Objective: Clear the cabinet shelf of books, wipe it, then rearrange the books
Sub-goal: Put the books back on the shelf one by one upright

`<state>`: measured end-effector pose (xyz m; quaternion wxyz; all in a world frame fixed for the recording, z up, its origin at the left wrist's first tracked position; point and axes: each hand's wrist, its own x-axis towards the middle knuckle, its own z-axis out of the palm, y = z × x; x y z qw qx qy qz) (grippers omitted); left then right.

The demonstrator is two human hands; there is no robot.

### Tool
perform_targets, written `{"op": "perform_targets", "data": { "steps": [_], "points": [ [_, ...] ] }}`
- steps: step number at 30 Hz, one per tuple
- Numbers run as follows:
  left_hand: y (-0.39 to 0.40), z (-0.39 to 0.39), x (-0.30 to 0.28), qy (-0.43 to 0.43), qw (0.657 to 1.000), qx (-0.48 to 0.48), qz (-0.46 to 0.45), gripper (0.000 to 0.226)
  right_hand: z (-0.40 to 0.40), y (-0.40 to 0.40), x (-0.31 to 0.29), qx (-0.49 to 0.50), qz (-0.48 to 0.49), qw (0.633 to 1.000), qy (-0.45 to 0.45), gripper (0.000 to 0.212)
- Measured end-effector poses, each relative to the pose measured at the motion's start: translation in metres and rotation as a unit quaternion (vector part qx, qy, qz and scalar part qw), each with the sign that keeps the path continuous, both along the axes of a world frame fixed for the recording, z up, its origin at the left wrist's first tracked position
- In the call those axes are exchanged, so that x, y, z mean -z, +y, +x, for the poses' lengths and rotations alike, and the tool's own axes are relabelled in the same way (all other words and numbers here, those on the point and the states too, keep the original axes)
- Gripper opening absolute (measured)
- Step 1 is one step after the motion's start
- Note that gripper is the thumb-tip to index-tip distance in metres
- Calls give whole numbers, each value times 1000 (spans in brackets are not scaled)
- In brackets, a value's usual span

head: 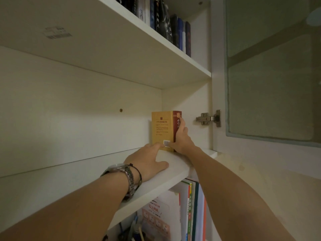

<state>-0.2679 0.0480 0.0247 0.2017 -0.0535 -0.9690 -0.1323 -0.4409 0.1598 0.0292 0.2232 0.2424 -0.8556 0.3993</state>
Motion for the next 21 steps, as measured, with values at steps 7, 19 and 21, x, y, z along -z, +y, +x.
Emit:
{"op": "perform_targets", "data": {
  "steps": [7,19,21],
  "points": [
    [-2,-5,2,-38,999,-12,-4,45,-19,8,-1,-12,17,1000,-10,114],
    [-3,-7,3,-40,999,-10,-21,33,-27,9,5,28,39,999,14,112],
    [-4,-7,3,-41,999,-9,-21,33,-26,11,5,45,34,998,11,109]
  ]
}}
